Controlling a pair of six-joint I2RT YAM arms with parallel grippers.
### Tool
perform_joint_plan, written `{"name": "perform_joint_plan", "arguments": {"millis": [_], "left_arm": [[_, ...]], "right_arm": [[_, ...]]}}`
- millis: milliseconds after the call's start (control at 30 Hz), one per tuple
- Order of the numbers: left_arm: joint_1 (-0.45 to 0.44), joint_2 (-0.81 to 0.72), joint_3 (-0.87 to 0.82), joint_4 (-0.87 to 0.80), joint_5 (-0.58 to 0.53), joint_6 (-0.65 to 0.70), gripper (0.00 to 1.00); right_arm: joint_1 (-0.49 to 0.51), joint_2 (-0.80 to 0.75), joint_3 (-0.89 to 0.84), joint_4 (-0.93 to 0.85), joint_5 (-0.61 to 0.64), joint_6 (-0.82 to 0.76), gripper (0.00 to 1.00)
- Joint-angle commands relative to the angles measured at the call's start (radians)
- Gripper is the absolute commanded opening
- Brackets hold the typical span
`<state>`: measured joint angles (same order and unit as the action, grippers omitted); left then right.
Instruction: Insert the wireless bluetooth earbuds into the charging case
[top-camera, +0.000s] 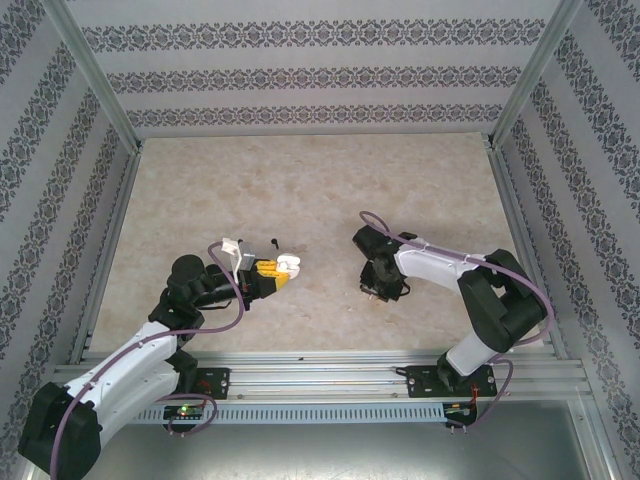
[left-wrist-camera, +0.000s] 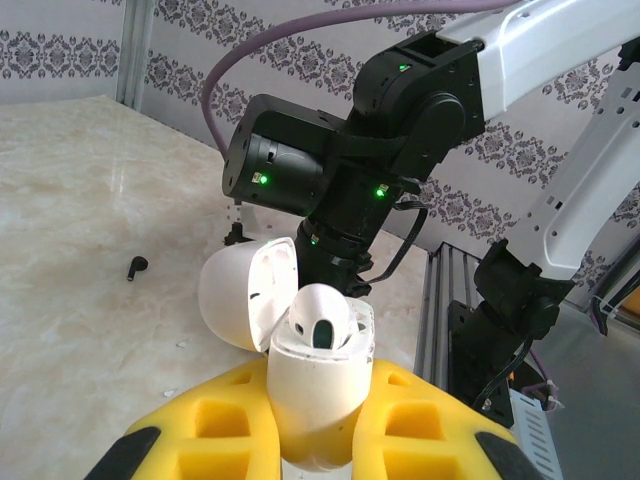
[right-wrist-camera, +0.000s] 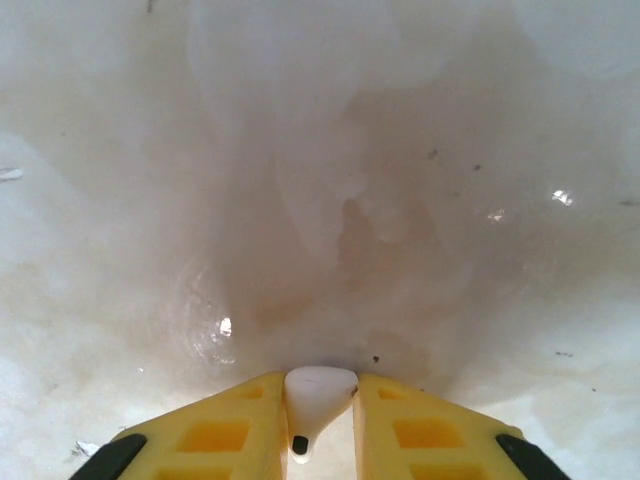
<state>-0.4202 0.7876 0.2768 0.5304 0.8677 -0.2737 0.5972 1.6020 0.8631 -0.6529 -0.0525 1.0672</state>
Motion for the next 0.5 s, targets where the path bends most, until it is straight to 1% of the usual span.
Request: {"name": "perform_joint_plan", "arguments": {"millis": [0,200,333,467], "left_arm": [[-0.012,-0.015,-0.011,0.005,0.019,-0.004,0.00],[-0.013,0.000,-0.007,0.036,0.016,-0.003,0.00],[-0.012,0.030,0.000,0.079,0.019,0.003,0.00],[-0.012,0.072,0.020,0.099,0.025,0.012,0.00]], "right_arm": [[0.027,0.029,0.042,0.002,0.033,-0.050,0.19],[0.068,-0.036,0.079,-0.024,0.069,-0.073,0.15],[0.086,-0.090,0.111,-0.064,0.093,-0.093,0.14],[0.134,-0.194,0.178,-0.126,0.174,-0.108,0.13]]}}
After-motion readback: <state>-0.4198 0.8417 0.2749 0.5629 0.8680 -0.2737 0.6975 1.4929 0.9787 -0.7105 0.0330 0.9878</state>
